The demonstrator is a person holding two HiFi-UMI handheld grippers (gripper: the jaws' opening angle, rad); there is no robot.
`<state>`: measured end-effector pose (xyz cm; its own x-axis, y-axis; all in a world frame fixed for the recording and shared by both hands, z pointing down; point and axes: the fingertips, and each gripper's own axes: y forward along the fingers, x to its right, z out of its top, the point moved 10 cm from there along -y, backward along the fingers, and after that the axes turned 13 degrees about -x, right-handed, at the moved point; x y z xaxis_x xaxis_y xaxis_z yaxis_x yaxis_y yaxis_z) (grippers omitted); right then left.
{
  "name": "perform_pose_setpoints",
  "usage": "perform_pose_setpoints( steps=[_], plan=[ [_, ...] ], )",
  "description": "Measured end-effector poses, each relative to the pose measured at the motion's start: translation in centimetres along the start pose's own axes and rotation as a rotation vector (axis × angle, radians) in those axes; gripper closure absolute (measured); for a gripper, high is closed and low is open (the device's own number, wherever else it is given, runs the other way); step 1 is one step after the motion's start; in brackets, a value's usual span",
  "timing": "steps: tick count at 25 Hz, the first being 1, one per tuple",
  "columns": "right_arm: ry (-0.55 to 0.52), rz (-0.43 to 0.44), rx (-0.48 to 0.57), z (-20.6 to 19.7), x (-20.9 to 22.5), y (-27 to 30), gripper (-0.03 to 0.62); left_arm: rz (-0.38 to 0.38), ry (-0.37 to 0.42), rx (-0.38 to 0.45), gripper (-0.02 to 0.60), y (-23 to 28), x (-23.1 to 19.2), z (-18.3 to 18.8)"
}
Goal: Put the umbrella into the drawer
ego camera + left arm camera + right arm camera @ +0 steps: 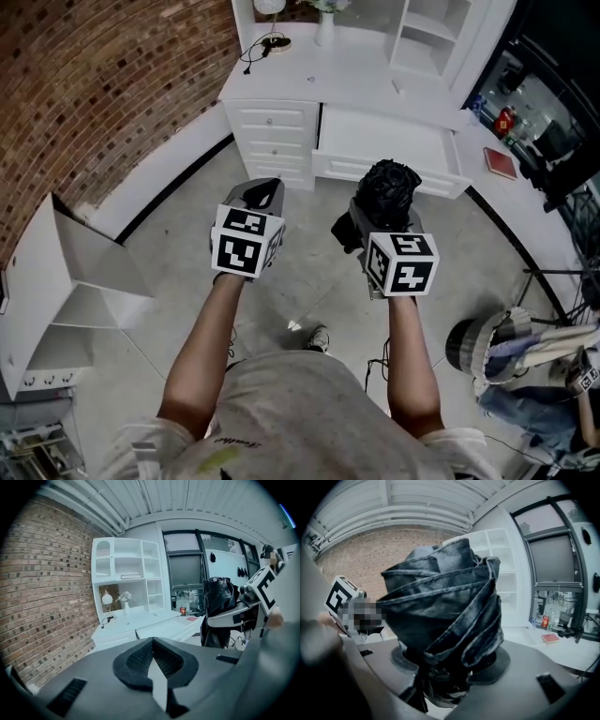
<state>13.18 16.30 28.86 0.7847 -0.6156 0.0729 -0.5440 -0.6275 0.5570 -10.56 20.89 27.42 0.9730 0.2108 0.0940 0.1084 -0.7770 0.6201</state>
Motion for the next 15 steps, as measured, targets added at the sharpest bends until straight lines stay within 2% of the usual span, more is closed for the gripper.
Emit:
perform_pose_setpoints(
  steps=[8, 15],
  plan=[
    [-0.016, 0.035, -0.001, 0.5, 3.5, 0.6, 0.338, 0.036, -0.009, 0.003, 0.584, 1.5, 2.1, 1.6],
    [-0.017, 0.045, -0.006, 0.1, 5.7, 0.8, 0.338, 0.024, -0.014, -0.009, 0.584, 2.8, 3.6, 2.2]
  ],
)
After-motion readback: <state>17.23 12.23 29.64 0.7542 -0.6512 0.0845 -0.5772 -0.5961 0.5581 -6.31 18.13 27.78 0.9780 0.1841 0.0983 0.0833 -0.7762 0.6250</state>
